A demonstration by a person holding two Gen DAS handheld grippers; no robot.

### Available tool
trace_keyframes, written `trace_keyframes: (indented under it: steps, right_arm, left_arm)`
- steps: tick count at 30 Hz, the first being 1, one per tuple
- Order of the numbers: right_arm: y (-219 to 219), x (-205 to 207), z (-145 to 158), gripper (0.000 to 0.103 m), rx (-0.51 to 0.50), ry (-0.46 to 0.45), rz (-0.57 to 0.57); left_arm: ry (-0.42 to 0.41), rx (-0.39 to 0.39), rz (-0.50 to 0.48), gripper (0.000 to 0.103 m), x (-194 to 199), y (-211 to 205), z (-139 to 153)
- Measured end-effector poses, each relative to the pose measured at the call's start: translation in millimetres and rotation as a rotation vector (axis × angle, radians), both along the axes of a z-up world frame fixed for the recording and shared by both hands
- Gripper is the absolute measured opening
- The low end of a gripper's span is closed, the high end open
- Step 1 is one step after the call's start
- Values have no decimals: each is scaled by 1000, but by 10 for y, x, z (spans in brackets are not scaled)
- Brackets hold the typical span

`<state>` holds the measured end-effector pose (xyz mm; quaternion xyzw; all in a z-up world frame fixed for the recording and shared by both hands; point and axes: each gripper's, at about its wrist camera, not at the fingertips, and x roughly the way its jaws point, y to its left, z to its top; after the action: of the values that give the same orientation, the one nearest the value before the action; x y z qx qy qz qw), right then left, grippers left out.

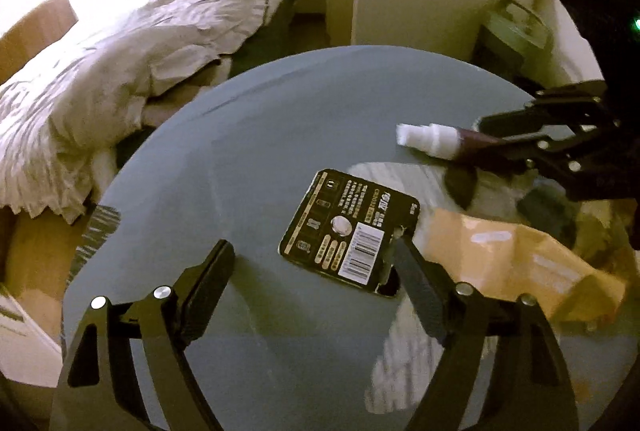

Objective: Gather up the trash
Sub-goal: 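Grasp the black card package with the left gripper while the right grasps the maroon spray bottle, then carry card package and spray bottle to the black bin and release both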

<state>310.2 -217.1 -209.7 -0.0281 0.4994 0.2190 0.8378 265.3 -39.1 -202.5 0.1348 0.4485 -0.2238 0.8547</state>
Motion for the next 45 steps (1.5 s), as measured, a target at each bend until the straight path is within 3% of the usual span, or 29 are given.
trace_keyframes:
  steps: [5,9,12,15,16,18,19,20,25,30,35,45]
  right_arm:
    - [-27,-13,4,39,25,12,-6]
    - [-30,-30,10,44,22,13,-4]
    - [-37,-30,-2,57,26,18,-1]
    - [-52,-18,-26,55,56,22,1]
    - [-53,-10,-28,48,63,21,1]
    - [-48,8,-18,36,81,21,6]
    - [-35,15,-7,27,66,11,1]
    - [-16,10,-6,27,54,9,-1]
    - [-53,-70,0,27,100,6,-10]
    - [-357,-252,161,26,240,-32,-88]
    - [-809,-490,415,26,394,-105,-190]
    - [-1886,-1076,856,26,535,-283,-399]
  left_arm:
    - [-31,46,-4,92,24,-118,-6]
    - [-8,10,-14,92,90,-174,-25]
    - [-5,-3,-11,92,112,-199,-34]
    - [-24,-15,-30,91,83,-225,-46]
    - [-26,-20,-30,90,86,-221,-48]
    - [-41,-21,-25,80,78,-236,-39]
    - [-48,-25,-29,61,68,-248,-18]
    - [-57,-24,-23,51,63,-258,10]
    - [-40,-81,9,51,53,-185,22]
    - [-36,-173,46,51,-58,-73,117]
    - [-69,-248,40,51,-167,-99,420]
    - [-147,-322,-107,51,-330,-930,1049]
